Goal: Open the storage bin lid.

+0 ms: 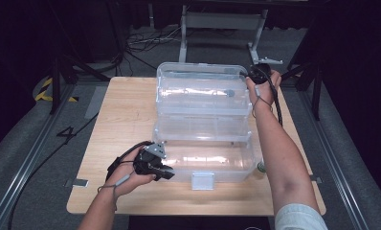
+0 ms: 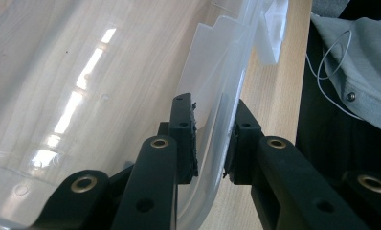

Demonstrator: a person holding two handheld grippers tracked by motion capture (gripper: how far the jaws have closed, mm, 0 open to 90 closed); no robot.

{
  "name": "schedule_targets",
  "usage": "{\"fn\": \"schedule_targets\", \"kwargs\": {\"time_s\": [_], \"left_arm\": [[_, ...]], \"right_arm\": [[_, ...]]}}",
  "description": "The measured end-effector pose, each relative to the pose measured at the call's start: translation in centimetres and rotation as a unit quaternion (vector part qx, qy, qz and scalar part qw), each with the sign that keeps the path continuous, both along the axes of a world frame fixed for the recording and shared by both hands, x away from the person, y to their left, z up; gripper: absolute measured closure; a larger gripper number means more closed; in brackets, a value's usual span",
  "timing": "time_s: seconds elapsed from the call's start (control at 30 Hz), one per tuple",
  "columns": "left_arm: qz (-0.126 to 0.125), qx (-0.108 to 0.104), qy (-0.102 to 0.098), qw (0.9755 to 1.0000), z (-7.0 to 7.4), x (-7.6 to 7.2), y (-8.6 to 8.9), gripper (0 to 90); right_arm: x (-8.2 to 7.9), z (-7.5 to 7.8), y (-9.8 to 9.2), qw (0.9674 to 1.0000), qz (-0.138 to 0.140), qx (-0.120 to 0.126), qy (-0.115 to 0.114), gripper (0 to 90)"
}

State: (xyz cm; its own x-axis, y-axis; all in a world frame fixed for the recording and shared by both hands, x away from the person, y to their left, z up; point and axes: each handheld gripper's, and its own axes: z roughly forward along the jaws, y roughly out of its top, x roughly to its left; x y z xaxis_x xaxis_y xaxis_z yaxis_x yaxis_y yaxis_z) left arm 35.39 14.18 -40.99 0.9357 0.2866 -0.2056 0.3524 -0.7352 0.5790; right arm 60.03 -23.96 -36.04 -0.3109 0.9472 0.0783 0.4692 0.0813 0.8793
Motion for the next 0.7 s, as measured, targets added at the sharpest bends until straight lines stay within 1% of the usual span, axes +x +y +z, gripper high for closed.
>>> {"fn": "schedule_targets", "kwargs": {"time_s": [0.07,0.2,0.27,0.3,0.5,0.6,0.7], "left_arm": [[-0.001,-0.001,-0.001,1.0,0.0,0.0,0.0,76.9],[0.0,-0.001,0.0,1.0,0.0,0.0,0.0,76.9],[0.0,0.0,0.0,1.0,0.0,0.0,0.0,76.9],[0.0,-0.002,0.0,1.0,0.0,0.0,0.0,76.8],[0.0,-0.001,-0.001,1.0,0.0,0.0,0.0,76.8],[0.0,-0.001,-0.001,1.0,0.0,0.0,0.0,76.8],[0.001,-0.001,0.0,1.0,0.0,0.0,0.0,76.8]], "right_arm": [[0.1,-0.4,-0.2,0.9999,0.01,0.001,-0.005,81.6],[0.2,-0.9,-0.5,0.9997,0.018,0.009,-0.011,81.5],[0.3,-1.1,-0.5,0.9997,0.02,0.007,-0.013,81.5],[0.4,-1.4,-0.5,0.9995,0.026,0.004,-0.017,81.6],[0.7,-2.1,-0.8,0.9992,0.035,0.008,-0.018,82.0],[0.9,-2.5,-0.9,0.9991,0.04,0.007,-0.015,82.2],[1.0,-2.9,-1.0,0.9989,0.041,0.017,-0.017,82.1]]}}
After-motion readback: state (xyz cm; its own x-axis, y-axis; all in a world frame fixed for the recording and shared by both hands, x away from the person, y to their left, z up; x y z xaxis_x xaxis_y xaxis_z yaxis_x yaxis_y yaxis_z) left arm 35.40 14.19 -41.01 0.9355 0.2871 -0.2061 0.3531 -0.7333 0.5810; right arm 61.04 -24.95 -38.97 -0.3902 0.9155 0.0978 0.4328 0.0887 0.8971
